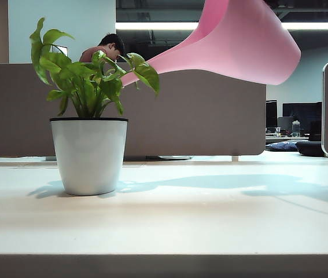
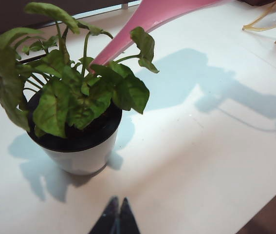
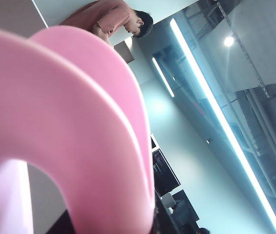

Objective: Pick up the watering can from the table, water the potted plant, and put the can back.

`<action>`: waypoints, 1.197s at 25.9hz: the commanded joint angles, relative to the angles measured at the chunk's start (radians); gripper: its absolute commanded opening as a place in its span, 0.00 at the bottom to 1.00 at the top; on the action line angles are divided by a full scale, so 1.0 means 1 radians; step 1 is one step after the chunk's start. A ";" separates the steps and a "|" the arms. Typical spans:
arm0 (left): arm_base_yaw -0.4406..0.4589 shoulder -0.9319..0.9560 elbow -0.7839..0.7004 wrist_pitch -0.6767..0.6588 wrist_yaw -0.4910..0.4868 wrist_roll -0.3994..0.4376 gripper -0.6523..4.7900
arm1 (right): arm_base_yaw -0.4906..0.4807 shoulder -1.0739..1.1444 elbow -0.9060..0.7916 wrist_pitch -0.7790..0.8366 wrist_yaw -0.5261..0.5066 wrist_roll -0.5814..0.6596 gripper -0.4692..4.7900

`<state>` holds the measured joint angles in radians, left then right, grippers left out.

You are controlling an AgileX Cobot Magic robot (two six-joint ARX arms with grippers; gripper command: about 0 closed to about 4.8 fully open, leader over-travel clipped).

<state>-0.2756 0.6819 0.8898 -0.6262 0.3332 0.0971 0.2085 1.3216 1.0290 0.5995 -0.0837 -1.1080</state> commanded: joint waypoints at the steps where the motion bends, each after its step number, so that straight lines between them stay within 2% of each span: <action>1: 0.000 -0.002 0.005 0.006 0.004 0.000 0.11 | 0.002 -0.013 0.013 0.062 -0.001 0.004 0.13; 12: 0.000 -0.002 0.005 0.006 0.004 0.000 0.11 | 0.002 -0.018 0.013 0.039 -0.018 -0.030 0.13; 15: 0.000 -0.002 0.005 0.006 0.003 0.000 0.11 | 0.002 -0.020 0.013 0.037 -0.019 -0.006 0.13; 18: 0.000 -0.002 0.005 0.006 0.004 0.000 0.11 | 0.001 -0.020 0.013 0.037 0.004 0.062 0.13; 23: 0.000 -0.002 0.005 0.005 0.004 0.000 0.11 | -0.019 -0.019 0.012 0.008 0.051 0.303 0.13; 31: 0.000 -0.002 0.005 -0.009 0.003 0.000 0.11 | -0.081 -0.018 0.004 -0.051 0.059 0.515 0.13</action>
<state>-0.2752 0.6815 0.8898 -0.6411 0.3332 0.0971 0.1375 1.3155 1.0264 0.4942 -0.0322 -0.6689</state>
